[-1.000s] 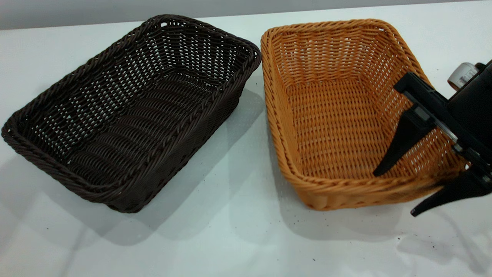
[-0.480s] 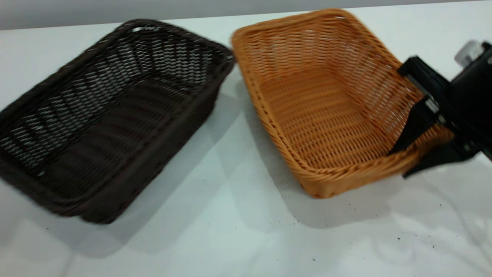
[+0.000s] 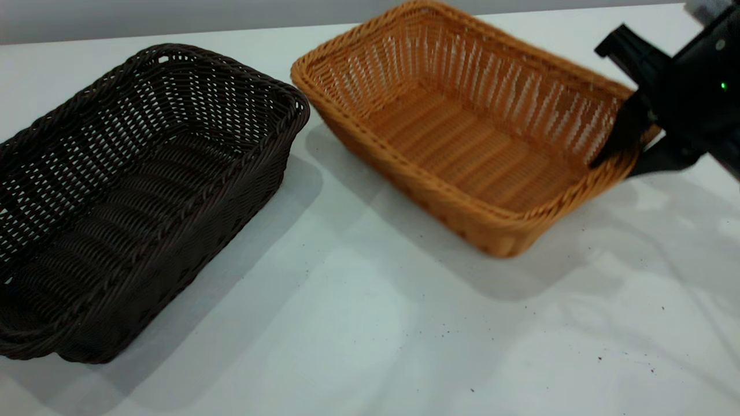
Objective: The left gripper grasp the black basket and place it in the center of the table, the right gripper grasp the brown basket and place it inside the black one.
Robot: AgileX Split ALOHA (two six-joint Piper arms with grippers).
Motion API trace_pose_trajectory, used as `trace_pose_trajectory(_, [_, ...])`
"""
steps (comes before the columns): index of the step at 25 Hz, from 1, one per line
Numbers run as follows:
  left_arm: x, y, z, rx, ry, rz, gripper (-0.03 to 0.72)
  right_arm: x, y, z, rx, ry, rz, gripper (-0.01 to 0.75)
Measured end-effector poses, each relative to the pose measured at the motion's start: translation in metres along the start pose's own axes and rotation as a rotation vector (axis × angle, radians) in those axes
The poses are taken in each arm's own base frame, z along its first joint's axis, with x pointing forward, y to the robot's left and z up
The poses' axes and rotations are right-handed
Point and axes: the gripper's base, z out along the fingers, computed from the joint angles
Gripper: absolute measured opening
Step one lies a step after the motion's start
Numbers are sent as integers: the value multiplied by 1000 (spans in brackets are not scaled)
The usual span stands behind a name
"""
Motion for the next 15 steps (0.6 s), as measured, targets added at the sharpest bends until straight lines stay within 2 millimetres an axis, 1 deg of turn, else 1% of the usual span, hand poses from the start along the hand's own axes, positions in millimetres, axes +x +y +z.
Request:
trace_pose_trajectory(3, [1, 0, 0, 4, 6, 0, 472, -15, 11, -3, -21, -107, -88, 114])
trace_pose_trajectory(6, [4, -3, 0, 29, 41, -1, 472, -29, 27, -9, -58, -169, -202, 114])
trace_pose_trajectory(12, [14, -10, -2, 110, 154, 16, 472, -42, 65, -24, -159, -162, -404, 114])
trace_pose_trajectory(15, [21, -16, -4, 174, 237, 17, 472, -50, 76, -32, -186, -162, -483, 114])
